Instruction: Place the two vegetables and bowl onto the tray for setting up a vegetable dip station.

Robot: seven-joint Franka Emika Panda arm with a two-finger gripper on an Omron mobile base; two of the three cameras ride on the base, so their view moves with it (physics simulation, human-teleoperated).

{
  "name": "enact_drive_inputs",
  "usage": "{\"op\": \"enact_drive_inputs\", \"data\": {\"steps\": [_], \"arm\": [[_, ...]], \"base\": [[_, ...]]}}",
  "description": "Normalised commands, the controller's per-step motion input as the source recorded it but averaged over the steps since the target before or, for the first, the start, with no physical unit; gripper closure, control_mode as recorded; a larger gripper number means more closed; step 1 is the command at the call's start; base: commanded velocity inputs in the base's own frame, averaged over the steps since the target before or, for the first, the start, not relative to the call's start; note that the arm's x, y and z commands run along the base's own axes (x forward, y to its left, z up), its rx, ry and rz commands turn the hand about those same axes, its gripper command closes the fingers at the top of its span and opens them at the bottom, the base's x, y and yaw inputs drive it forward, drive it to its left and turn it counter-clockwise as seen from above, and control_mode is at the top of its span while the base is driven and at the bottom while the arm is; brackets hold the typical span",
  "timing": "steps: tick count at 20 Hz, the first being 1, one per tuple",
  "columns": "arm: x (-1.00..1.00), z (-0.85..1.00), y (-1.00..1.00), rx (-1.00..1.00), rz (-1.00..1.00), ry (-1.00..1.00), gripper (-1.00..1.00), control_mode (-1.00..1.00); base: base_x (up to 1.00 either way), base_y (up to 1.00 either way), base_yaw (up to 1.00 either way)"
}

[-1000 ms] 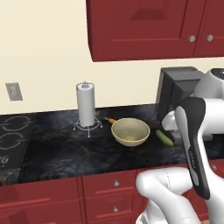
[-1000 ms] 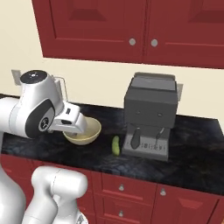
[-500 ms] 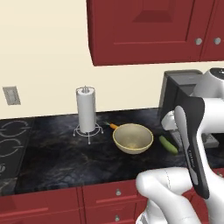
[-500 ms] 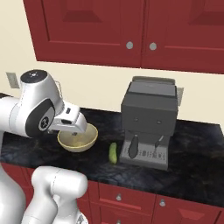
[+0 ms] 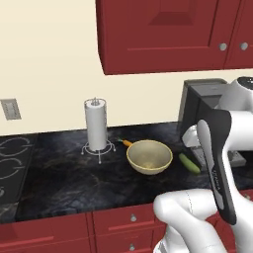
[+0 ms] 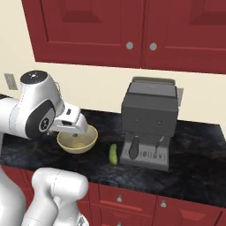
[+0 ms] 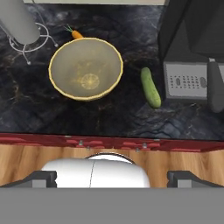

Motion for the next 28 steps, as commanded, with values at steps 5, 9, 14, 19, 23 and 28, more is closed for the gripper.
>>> {"op": "enact_drive_inputs", "data": {"steps": [5, 9, 14, 19, 23, 28], "arm": [[0.00, 0.00, 0.00, 0.00, 0.00, 0.00, -1.00, 1.00], [0.00, 0.00, 0.00, 0.00, 0.00, 0.00, -1.00, 1.00], [0.25, -0.06, -0.08, 0.00, -0.01, 0.00, -1.00, -1.00], [0.44, -0.31, -0.20, -0.02, 0.00, 0.00, -1.00, -1.00], [0.40, -0.46, -0.17, -0.04, 0.00, 0.00, -1.00, -1.00], [0.37, -0.46, -0.09, -0.10, 0.00, 0.00, -1.00, -1.00]], "base": [[0.47, 0.00, -0.21], [0.45, 0.00, -0.18], [0.18, 0.00, -0.05], [0.00, 0.00, 0.00], [0.00, 0.00, 0.00], [0.00, 0.00, 0.00]]}}
